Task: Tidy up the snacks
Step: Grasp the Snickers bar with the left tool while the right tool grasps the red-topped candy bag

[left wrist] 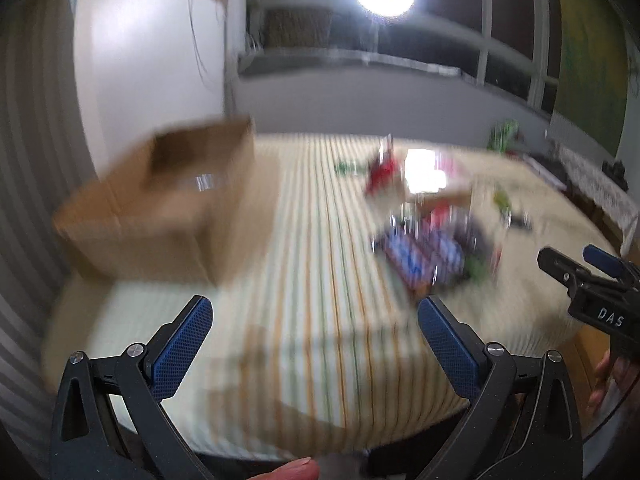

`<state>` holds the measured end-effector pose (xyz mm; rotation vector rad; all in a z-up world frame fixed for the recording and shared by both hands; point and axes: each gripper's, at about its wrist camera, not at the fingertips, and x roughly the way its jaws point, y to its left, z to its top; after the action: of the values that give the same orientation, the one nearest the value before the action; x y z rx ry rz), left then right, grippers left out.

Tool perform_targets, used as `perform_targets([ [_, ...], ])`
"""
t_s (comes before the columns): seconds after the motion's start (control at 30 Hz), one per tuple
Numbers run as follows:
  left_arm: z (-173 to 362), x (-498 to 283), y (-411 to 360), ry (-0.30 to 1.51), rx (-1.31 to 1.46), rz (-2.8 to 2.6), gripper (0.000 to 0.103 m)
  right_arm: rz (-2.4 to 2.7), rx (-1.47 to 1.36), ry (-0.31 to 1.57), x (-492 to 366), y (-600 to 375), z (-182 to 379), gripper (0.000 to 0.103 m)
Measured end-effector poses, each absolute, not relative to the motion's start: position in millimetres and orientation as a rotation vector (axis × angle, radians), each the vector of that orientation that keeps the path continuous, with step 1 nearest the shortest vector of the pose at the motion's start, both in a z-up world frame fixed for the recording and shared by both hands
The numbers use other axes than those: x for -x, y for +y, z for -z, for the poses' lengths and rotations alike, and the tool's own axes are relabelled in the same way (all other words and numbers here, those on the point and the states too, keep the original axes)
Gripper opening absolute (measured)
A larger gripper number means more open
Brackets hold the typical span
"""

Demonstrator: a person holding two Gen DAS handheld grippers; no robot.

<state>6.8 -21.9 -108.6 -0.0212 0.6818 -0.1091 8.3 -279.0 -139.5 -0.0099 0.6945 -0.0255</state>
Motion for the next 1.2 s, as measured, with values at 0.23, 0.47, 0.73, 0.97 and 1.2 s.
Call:
perform_targets([
  [0.23,138.7,5.9,-34.8,0.622,-0.041,0.12,0.102,0.014,0.026,0.672,-4.2,-276.1,156.1,0.103],
  [0.47,144.2,4.4,-27.7,0.591,0.004,0.14,0.103,0.01,0.034,0.611,1.3,-275.5,159.5,0.103],
  [0.73,137.2,-9.8,-39.3,0.608,-0.002,0.154,0.102,-0.094,0.095,0.63,-36.4,-262.1,152.2,0.103],
  [0.97,132.1,-47.6,-69.5,0.608,-0.062,0.266,0.101,-0.2,0.132,0.629,-64.4,-249.4,141.7,0.098],
  [1.2,131.6,-55.3,-59.0,0.621,0.026,0.302,0.096,-0.343,-0.011,0.649,-71.2,-255.5,121.3,0.093],
])
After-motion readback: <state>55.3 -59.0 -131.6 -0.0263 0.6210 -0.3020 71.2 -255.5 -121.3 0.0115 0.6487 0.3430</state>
